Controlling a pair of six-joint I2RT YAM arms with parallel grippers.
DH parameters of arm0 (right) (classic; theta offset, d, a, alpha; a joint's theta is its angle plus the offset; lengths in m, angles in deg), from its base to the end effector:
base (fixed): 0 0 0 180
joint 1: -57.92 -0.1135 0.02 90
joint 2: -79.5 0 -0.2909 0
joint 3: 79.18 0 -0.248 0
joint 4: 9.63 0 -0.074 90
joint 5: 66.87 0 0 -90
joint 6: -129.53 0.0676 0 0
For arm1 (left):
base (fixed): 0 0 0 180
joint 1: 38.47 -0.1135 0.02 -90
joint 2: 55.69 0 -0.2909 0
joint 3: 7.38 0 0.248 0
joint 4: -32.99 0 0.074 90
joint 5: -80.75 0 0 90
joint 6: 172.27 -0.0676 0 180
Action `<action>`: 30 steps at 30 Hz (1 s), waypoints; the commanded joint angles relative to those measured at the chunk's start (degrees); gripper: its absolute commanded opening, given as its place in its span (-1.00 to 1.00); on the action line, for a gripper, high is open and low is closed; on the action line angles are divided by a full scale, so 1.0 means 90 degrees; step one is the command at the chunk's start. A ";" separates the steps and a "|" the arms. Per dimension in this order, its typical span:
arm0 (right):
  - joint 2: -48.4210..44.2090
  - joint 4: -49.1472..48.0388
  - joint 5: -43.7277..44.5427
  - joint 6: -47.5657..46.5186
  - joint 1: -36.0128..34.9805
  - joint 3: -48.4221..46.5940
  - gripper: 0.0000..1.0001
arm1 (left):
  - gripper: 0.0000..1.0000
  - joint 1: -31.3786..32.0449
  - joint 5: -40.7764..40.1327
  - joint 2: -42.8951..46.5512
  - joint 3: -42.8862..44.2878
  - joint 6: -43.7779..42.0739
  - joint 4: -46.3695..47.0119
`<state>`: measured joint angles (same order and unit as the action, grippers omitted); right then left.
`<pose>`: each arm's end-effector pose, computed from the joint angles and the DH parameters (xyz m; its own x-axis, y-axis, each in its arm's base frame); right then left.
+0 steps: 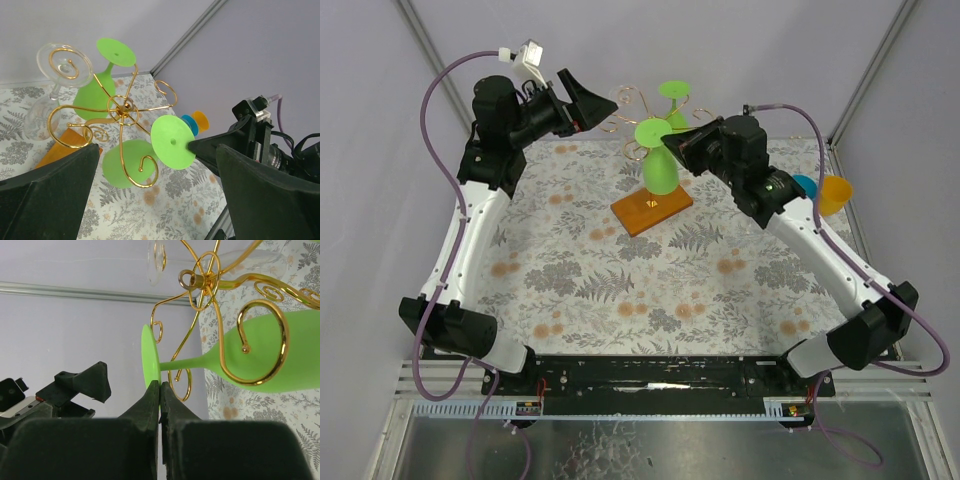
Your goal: Take the wine glass off the wine glass rack
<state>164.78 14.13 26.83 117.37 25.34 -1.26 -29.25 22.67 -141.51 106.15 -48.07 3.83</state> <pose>0.3174 0.1977 0.4580 -0.4940 0.8420 -0.2167 -0.0020 0.2482 0.9687 0.3394 -0.0913 0.5156 -0.3904 -0.4200 -0.8193 0.5300 0.6252 -0.5730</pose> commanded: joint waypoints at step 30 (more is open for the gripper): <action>-0.3198 -0.0780 0.0245 -0.0696 -0.0033 0.2805 -1.00 | 1.00 0.1279 0.1974 0.0058 -0.0289 0.1644 0.0579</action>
<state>140.06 13.63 26.68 113.81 25.32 20.86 -19.94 38.21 -142.72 107.29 -35.20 6.78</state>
